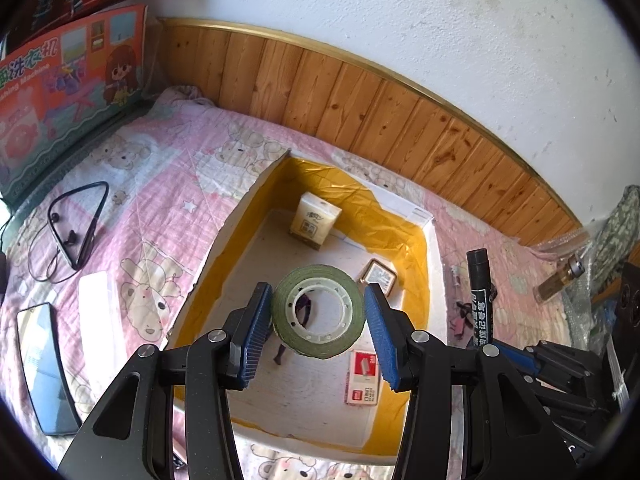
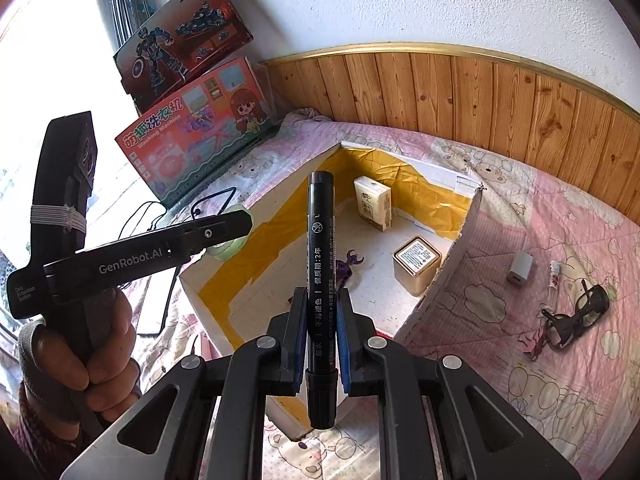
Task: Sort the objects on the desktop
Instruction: 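Carry the tape roll and black marker together over the cardboard box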
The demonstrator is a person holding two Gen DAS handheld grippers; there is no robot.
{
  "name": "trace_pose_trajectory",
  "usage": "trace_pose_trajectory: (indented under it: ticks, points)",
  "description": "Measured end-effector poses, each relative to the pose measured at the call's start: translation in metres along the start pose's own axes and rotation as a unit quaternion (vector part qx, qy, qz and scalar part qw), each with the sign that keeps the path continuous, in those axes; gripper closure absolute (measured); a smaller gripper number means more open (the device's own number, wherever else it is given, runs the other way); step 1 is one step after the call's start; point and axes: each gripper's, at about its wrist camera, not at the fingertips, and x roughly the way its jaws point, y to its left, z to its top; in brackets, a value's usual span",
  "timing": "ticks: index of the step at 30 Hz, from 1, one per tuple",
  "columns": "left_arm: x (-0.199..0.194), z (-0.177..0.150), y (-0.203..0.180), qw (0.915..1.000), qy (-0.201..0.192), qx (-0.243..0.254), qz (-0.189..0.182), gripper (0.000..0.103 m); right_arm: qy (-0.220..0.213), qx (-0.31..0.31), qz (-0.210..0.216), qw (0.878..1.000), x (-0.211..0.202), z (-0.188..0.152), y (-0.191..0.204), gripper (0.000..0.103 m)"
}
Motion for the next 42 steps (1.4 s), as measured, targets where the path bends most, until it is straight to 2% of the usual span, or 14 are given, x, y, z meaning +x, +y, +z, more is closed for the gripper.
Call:
trace_pose_trajectory:
  ticks: [5,11,14,26,42]
  points:
    - [0.018,0.004,0.012,0.9997,0.022,0.002,0.014,0.054,0.014,-0.008,-0.007,1.0,0.017,0.003,0.007,0.089]
    - [0.029,0.014,0.022,0.9977,0.021,0.025,0.059,0.054,0.032,-0.005,-0.011,0.999,0.04,0.011,0.011,0.089]
    - [0.035,0.016,0.032,0.9969,0.028,0.019,0.07,0.054,0.044,-0.006,-0.016,0.999,0.052,0.018,0.014,0.089]
    - [0.047,0.014,0.029,0.9936,0.046,0.054,0.087,0.054,0.087,-0.046,-0.069,0.993,0.089,0.047,0.011,0.089]
    - [0.054,0.012,0.029,0.9897,0.058,0.087,0.098,0.054,0.147,-0.111,-0.126,0.975,0.15,0.08,0.01,0.089]
